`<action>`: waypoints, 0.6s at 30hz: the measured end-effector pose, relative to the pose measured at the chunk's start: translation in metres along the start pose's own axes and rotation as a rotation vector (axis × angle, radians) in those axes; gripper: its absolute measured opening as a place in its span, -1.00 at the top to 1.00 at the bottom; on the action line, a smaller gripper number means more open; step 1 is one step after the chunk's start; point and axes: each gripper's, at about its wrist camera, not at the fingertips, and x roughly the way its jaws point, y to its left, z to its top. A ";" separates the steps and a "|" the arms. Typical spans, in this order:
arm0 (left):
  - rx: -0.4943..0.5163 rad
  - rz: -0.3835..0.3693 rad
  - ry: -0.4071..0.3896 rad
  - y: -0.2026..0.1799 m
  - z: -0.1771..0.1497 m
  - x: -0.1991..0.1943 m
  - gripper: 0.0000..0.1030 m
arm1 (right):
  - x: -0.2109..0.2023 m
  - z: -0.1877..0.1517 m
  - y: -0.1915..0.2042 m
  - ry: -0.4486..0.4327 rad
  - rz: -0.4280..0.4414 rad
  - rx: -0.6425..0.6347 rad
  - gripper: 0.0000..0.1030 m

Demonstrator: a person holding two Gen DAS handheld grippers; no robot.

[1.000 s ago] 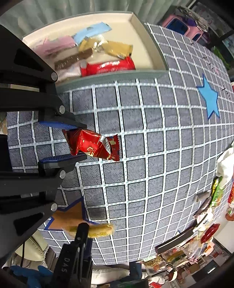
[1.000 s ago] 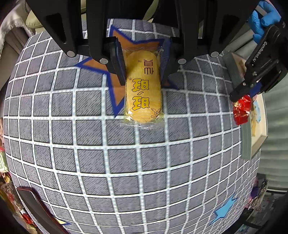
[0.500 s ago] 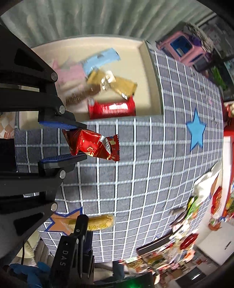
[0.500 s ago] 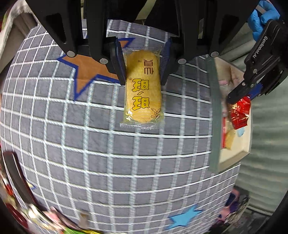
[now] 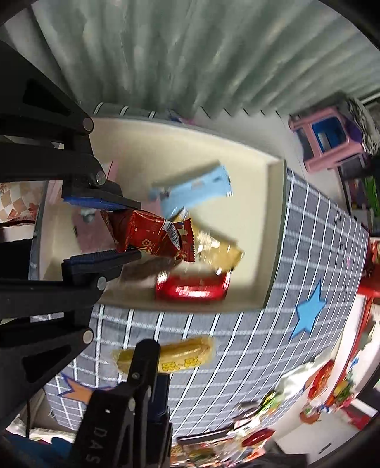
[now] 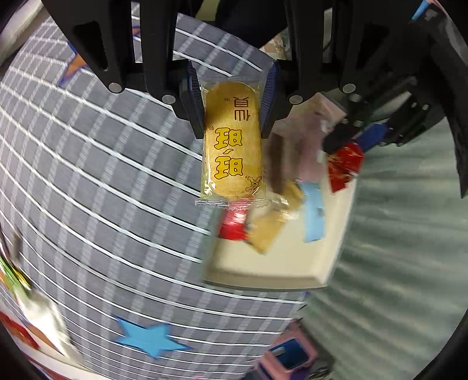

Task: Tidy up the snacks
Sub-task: 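Carry both snacks into the cream tray and open both tools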

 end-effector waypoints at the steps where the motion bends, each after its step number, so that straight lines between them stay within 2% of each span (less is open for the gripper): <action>1: -0.007 0.002 0.001 0.003 0.002 0.002 0.46 | 0.003 0.005 0.008 0.005 0.003 -0.012 0.27; 7: -0.066 -0.003 0.001 0.019 0.009 0.014 0.44 | 0.029 0.028 0.034 0.051 0.018 -0.047 0.27; 9: -0.063 0.026 -0.006 0.018 0.008 0.014 0.14 | 0.037 0.031 0.039 0.074 0.012 -0.061 0.26; 10: -0.067 0.040 -0.017 0.019 0.006 0.012 -0.30 | 0.036 0.029 0.041 0.084 0.002 -0.068 0.25; 11: -0.076 0.053 -0.031 0.020 0.004 0.009 -0.61 | 0.036 0.029 0.042 0.089 -0.011 -0.072 0.00; 12: -0.082 0.056 -0.041 0.022 0.003 0.007 -0.63 | 0.034 0.029 0.043 0.087 -0.019 -0.074 -0.32; 14: -0.089 0.052 -0.046 0.025 0.001 0.004 -0.63 | 0.030 0.030 0.043 0.068 -0.024 -0.076 -0.52; 18: -0.104 0.078 -0.047 0.027 -0.001 0.001 -0.64 | 0.025 0.030 0.040 0.077 -0.056 -0.074 -0.52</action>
